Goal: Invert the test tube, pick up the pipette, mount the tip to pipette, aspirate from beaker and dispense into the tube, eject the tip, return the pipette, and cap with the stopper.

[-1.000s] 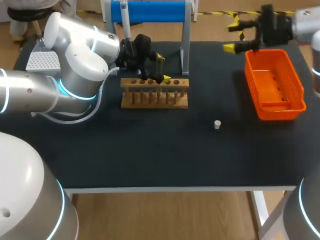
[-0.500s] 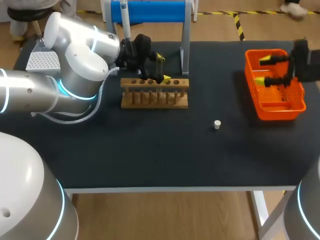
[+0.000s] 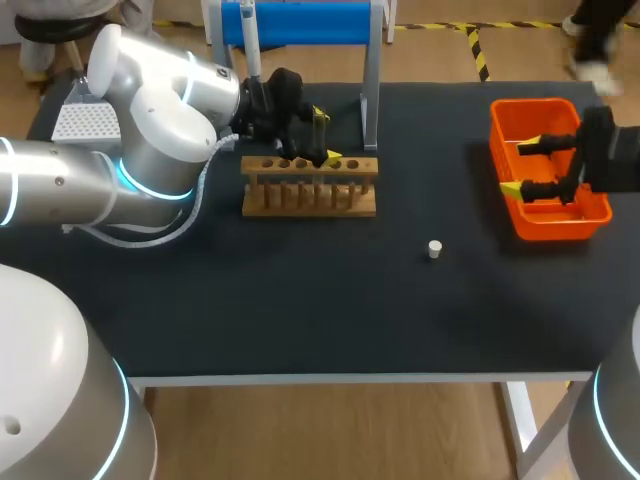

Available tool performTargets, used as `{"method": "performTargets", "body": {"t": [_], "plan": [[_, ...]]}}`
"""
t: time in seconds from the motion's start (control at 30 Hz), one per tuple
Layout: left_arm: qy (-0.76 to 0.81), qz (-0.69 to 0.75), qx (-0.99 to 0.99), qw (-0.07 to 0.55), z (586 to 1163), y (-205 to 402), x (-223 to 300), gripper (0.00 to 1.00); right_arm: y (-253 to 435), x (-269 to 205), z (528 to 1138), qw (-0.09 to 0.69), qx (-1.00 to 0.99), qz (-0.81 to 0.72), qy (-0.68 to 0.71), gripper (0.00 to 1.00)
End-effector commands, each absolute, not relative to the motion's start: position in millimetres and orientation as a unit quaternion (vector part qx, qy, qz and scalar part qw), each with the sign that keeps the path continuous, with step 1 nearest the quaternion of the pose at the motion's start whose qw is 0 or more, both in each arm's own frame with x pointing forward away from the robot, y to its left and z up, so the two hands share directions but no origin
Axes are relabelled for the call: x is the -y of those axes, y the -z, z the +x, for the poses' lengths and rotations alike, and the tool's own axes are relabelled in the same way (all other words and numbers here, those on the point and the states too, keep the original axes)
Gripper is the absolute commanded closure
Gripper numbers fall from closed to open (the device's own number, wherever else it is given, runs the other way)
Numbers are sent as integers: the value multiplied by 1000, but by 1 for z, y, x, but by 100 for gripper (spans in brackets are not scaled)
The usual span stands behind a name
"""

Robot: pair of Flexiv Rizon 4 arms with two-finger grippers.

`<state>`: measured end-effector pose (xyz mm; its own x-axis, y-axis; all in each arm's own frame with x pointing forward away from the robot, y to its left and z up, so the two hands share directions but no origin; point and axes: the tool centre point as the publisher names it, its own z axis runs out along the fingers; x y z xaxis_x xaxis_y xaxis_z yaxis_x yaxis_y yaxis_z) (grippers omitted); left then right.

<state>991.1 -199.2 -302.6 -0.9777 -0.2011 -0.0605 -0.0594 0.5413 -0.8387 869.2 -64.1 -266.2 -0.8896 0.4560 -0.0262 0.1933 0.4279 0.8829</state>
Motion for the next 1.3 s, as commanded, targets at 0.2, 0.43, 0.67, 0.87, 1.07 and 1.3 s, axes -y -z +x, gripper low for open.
{"method": "performTargets", "body": {"t": [0.2, 0.43, 0.67, 0.87, 1.07, 1.3], "plan": [[472, -74, -875, 74, 991, 302, 199, 0, 266, 64, 867, 133, -834, 195, -498, 0], [472, -74, -875, 74, 991, 302, 199, 0, 289, 55, 852, 111, -845, 198, -484, 0], [472, -74, -875, 74, 991, 302, 199, 0, 311, 47, 840, 108, -850, 213, -470, 0], [472, -74, -875, 74, 991, 302, 199, 0, 326, 35, 832, 113, -857, 213, -455, 0], [472, -74, -875, 74, 991, 302, 199, 0, 342, 20, 827, 103, -862, 221, -445, 0], [472, -74, -875, 74, 991, 302, 199, 0, 365, 1, 824, 102, -869, 229, -426, 0]]}}
